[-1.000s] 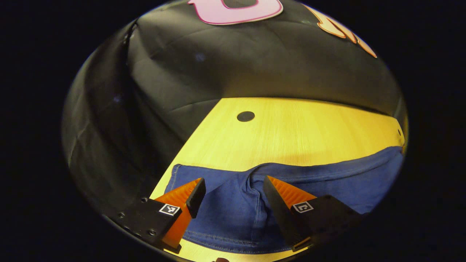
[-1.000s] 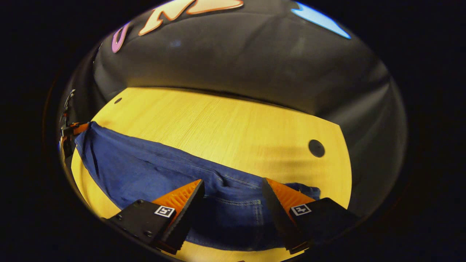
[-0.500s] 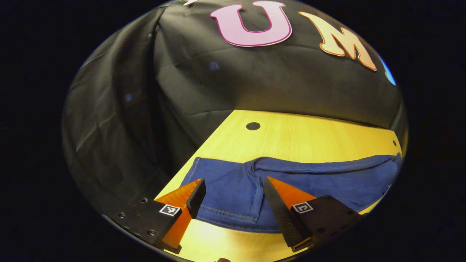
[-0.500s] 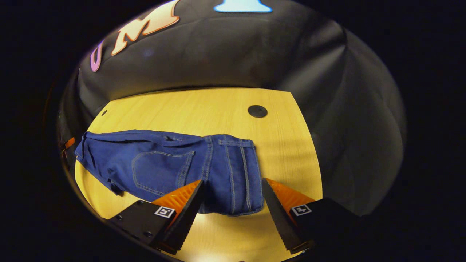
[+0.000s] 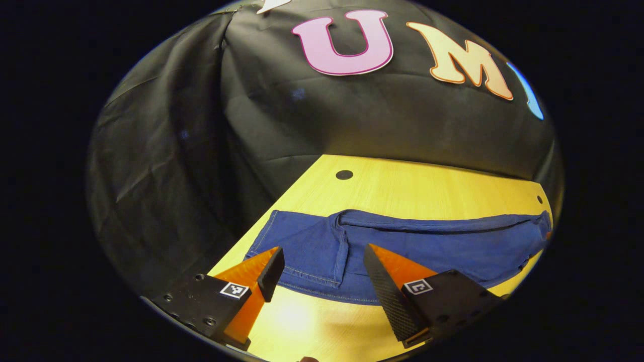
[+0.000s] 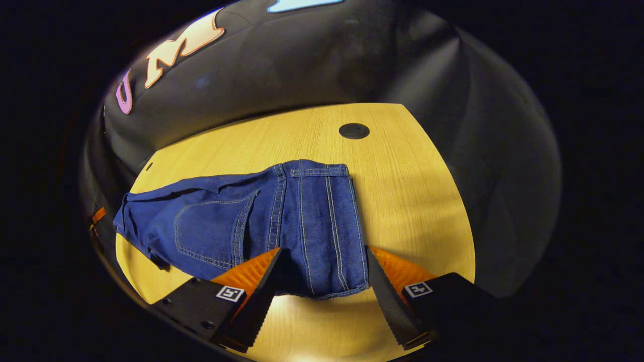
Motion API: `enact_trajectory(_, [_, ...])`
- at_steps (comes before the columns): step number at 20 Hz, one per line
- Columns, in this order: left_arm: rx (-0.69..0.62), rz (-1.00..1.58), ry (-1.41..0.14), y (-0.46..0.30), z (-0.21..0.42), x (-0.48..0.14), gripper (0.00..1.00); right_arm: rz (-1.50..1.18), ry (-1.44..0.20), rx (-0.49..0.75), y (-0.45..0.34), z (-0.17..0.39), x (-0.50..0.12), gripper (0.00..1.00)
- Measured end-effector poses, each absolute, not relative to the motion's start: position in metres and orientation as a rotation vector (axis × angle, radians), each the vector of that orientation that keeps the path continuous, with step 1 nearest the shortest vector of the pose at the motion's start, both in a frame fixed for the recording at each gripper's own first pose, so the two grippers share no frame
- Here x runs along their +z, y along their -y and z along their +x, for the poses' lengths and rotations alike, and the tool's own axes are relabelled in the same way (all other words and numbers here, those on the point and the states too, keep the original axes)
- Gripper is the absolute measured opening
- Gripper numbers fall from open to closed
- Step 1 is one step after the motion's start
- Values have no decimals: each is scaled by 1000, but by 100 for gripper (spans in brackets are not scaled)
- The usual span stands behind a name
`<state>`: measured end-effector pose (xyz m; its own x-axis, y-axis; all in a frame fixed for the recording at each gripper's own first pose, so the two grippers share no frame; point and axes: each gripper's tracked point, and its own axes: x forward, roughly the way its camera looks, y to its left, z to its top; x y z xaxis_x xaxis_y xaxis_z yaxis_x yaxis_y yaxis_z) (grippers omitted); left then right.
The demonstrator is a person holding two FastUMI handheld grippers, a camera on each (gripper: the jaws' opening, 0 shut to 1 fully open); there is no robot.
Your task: Grasp the waist and the cuffs of the jeans and fold them to make the two legs overlap; first hold the waist and fold one-third of the jeans toward the cuffs, then hold the cuffs and fold the remaining one-third in the same direction to finish folding.
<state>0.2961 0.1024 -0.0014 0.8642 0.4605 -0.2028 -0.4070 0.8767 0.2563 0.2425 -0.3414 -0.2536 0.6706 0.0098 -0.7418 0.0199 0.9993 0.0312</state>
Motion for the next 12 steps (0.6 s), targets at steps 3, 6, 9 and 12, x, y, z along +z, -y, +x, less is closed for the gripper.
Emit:
enact_trajectory(3, [446,210,-263,-101,295,-1,96,116,-799,-14,325,238,-248,77])
enact_trajectory(6, [424,211,-273,-102,296,-6,100,112,-817,-46,322,239,-257,45])
enact_trajectory(9, [407,216,-292,-99,294,-3,96,63,-812,-69,323,237,-256,29])
enact_trajectory(12, [379,212,-298,-96,295,-1,96,51,-816,-82,319,236,-254,24])
